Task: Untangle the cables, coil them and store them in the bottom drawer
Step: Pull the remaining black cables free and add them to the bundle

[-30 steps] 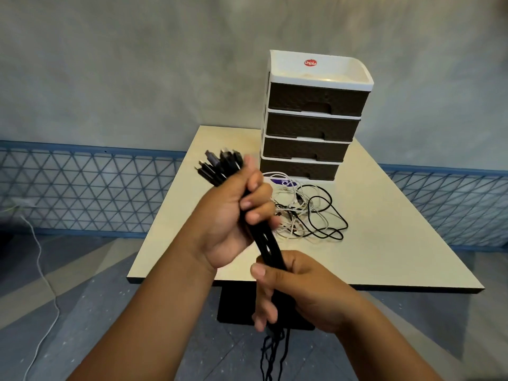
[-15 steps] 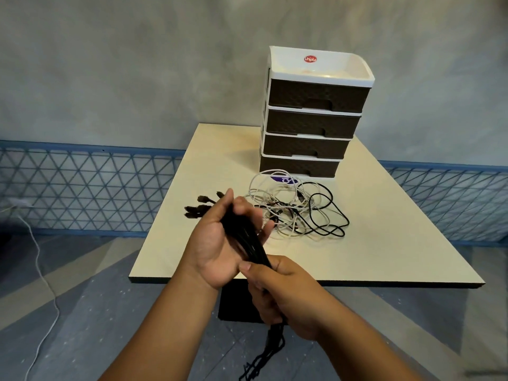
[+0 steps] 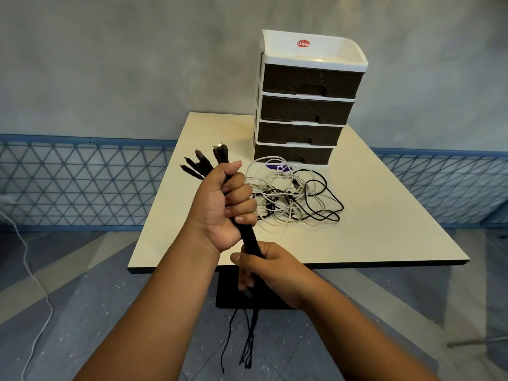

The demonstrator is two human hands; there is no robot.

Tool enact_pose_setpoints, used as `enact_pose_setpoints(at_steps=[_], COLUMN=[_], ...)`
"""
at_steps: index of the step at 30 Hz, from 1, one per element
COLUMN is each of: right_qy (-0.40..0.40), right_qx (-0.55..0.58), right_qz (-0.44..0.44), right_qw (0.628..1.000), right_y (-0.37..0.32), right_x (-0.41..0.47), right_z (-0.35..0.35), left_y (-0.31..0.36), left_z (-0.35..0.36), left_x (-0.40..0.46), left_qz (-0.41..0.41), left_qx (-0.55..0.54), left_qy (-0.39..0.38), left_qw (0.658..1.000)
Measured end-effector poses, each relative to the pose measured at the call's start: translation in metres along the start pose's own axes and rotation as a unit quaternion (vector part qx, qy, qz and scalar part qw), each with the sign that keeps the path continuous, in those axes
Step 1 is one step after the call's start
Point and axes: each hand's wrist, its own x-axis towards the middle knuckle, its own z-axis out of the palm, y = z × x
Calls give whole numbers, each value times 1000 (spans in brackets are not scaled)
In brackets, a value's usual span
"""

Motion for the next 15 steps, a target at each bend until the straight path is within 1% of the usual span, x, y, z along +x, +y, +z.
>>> enact_pose_setpoints(at_steps=[3,6,8,11,15], right_qy=[8,17,39,76,137], right_qx=[-76,-101,-113,-101,-83], right_qz=[9,35,46,72,78], right_qw=[997,994,992,989,984], right_y=[11,21,23,24,25], right_x=[-6,-14,-19,-24,-20], right_z=[-6,-21,-36,-63,-100], left_y=[6,14,18,19,18], left_z=[3,4,4,4,6], left_x=[-2,-1,1,8,23], left_qz=[13,23,29,33,32], left_qx=[19,48,61,77,86], left_qy=[10,14,17,22,28], left_qw=[1000,998,998,996,995])
